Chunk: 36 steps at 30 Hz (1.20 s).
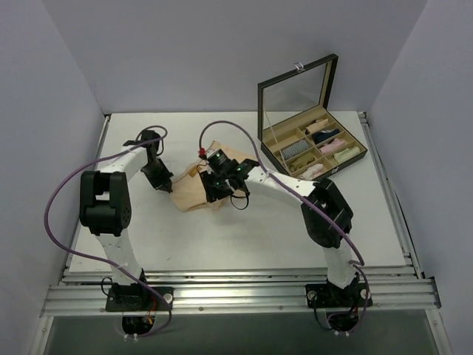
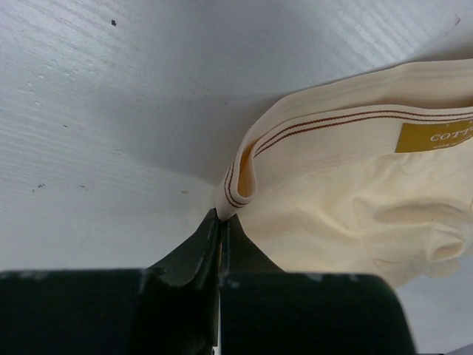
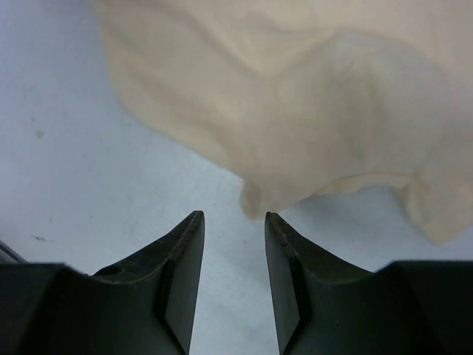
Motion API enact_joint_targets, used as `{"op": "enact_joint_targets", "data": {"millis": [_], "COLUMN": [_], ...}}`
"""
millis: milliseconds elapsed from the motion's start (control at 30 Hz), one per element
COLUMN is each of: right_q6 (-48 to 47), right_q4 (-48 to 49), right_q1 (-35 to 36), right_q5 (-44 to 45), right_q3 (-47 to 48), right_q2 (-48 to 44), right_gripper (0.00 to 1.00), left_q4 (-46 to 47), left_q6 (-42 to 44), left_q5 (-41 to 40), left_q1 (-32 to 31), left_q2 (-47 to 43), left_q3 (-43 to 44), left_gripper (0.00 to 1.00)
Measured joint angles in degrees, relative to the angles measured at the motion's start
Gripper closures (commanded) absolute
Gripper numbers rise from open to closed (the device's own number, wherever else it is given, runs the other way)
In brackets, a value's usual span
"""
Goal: Roll the underwear
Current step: Flatten the underwear
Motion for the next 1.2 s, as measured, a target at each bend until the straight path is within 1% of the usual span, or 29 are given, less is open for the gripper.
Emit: {"op": "enact_joint_targets", "data": {"millis": [67, 167, 267, 367, 500, 733, 1200], "right_q6": [1.38, 3.15, 4.94, 6.47, 7.91, 9.66, 10.86], "right_q4": [1.75, 3.02, 4.63, 6.47, 8.02, 7.13, 7.19], "right_q1": [2.71, 4.92, 5.97, 6.34, 6.29, 6.29, 6.32], "right_q5": [-0.37, -0.5, -0.24, 0.68, 1.55, 2.8, 7.56], "right_q3": [-2.82, -6.21, -6.8, -5.29, -0.7, 2.86, 3.76], "right_q2": [0.0, 0.0, 0.07, 0.96, 5.27, 11.37, 11.96], "right_gripper": [0.67, 0.69, 0.71, 0.71, 0.72, 0.75, 0.74], "left_q4": [-0.07, -0.15, -0.09, -0.07, -0.11, -0.24, -0.42], "left_q6": [0.42, 0.68, 0.7, 0.7, 0.7, 0.74, 0.85], "left_q5": [0.13, 0.31, 0.61, 1.03, 1.66, 2.1, 2.23], "left_q1": [0.0, 0.04, 0.24, 0.68, 1.07, 1.18, 1.66], "left_q2": [0.0, 0.0, 0.0, 0.0, 0.0, 0.0, 0.0], "left_q3": [0.0, 0.0, -0.13, -0.39, -0.44, -0.44, -0.44], "left_gripper": [0.98, 0.98, 0.98, 0.98, 0.98, 0.98, 0.98]}}
